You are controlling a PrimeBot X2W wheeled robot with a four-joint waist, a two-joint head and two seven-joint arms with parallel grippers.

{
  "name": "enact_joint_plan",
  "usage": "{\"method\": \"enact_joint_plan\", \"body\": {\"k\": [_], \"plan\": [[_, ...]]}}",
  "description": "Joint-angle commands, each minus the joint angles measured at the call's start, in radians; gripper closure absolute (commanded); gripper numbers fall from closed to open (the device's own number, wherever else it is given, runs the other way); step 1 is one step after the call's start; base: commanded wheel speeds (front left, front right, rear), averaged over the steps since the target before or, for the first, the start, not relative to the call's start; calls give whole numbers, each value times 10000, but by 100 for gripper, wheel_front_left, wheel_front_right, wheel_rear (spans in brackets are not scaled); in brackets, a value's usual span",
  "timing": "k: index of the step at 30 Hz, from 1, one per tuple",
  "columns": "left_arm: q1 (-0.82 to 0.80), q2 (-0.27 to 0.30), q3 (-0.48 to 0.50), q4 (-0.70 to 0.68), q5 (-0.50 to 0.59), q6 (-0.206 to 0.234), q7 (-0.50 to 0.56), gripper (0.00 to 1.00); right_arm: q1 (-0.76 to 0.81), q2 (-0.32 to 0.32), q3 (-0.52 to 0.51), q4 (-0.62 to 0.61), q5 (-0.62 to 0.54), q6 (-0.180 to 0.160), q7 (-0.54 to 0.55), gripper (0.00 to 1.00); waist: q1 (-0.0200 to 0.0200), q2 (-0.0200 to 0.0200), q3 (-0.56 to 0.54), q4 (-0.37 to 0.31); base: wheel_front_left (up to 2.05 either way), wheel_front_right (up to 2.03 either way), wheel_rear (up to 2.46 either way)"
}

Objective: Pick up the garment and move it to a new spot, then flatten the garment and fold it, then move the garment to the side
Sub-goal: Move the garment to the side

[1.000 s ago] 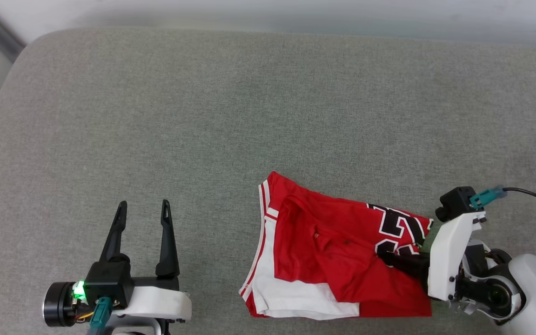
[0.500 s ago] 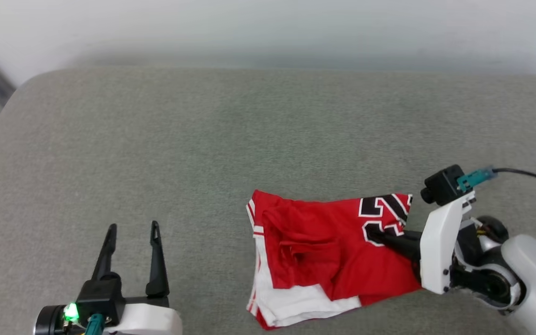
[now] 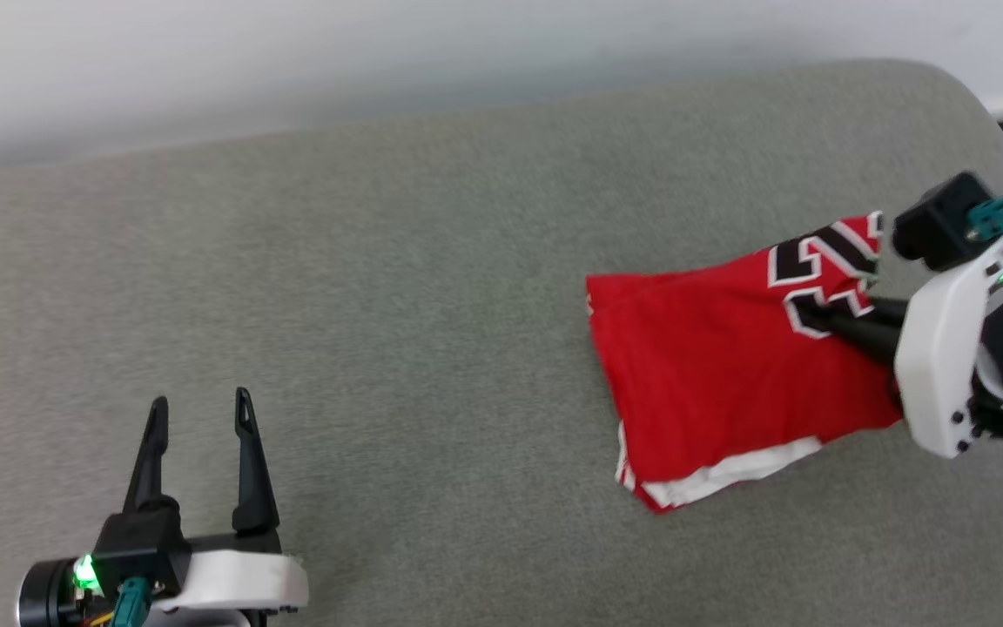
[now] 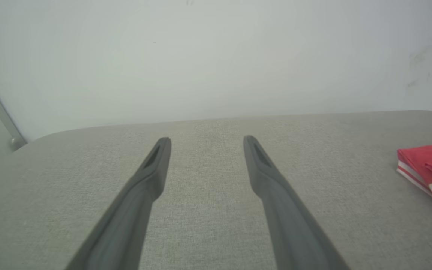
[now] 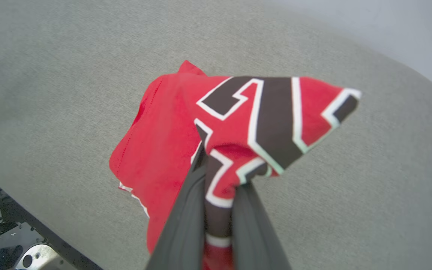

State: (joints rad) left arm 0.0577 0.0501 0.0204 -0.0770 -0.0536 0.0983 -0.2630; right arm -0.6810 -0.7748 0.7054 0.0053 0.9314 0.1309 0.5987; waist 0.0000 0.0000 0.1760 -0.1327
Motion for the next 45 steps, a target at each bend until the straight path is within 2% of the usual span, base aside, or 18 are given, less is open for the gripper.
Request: {"method": "enact_joint_plan", "body": {"k": [1, 5, 11, 20, 29, 30, 31, 32, 35, 38, 42, 45], "plan": [[-211, -1, 94, -62, 97, -48, -20, 0, -330, -219, 12, 68, -275, -4, -115, 100, 0, 0, 728, -684, 0, 0, 0], [-590, 146, 222, -119, 279, -266, -22, 0, -987, -830, 86, 561, -1235, -5, -672, 100, 0, 0, 1424, -1124, 0, 0, 0], [-1238, 475, 248, -256, 506, -531, -22, 0, -1876, -1330, 16, 2301, -2198, -5, -1056, 100, 0, 0, 2384, -1404, 0, 0, 0], [-1949, 949, 264, -704, 645, -592, -22, 0, -2706, -1117, -1014, 4933, -3324, -7, -1688, 100, 0, 0, 3726, -1497, 0, 0, 0], [-2283, 1170, 106, -863, 642, -536, -19, 0, -3034, -247, -2164, 6985, -4033, -7, -2689, 100, 0, 0, 4332, -1451, 0, 0, 0], [-2278, 1174, 88, -845, 631, -520, -19, 0, -3135, -205, -2308, 7142, -4205, -8, -2885, 83, 0, 0, 4308, -1446, 0, 0, 0], [-2265, 1167, 64, -813, 614, -500, -19, 0, -3170, -140, -2424, 7335, -4383, -8, -3037, 28, 0, 0, 4251, -1432, 0, 0, 0], [-2235, 1146, 28, -773, 600, -488, -17, 0, -3153, -20, -2475, 7464, -4563, -8, -3144, 0, 0, 0, 4162, -1409, 0, 0, 0], [-2132, 1030, -70, -688, 549, -445, -19, 0, -3141, 106, -2554, 7830, -5230, -7, -3260, 0, 0, 0, 3757, -1292, 0, 0, 0], [-2005, 873, -138, -607, 499, -379, -22, 0, -3276, 214, -2875, 7914, -5963, -7, -3877, 0, 0, 0, 3262, -1132, 0, 0, 0], [-1708, 690, -211, -475, 405, -313, -22, 0, -3192, 592, -3625, 7685, -6869, -7, -5418, 0, 0, 0, 2565, -878, 0, 0, 0], [-1444, 567, -172, -421, 336, -241, -22, 0, -2984, 1122, -4223, 7395, -7734, -7, -6487, 0, 0, 0, 2093, -703, 0, 0, 0]]}}
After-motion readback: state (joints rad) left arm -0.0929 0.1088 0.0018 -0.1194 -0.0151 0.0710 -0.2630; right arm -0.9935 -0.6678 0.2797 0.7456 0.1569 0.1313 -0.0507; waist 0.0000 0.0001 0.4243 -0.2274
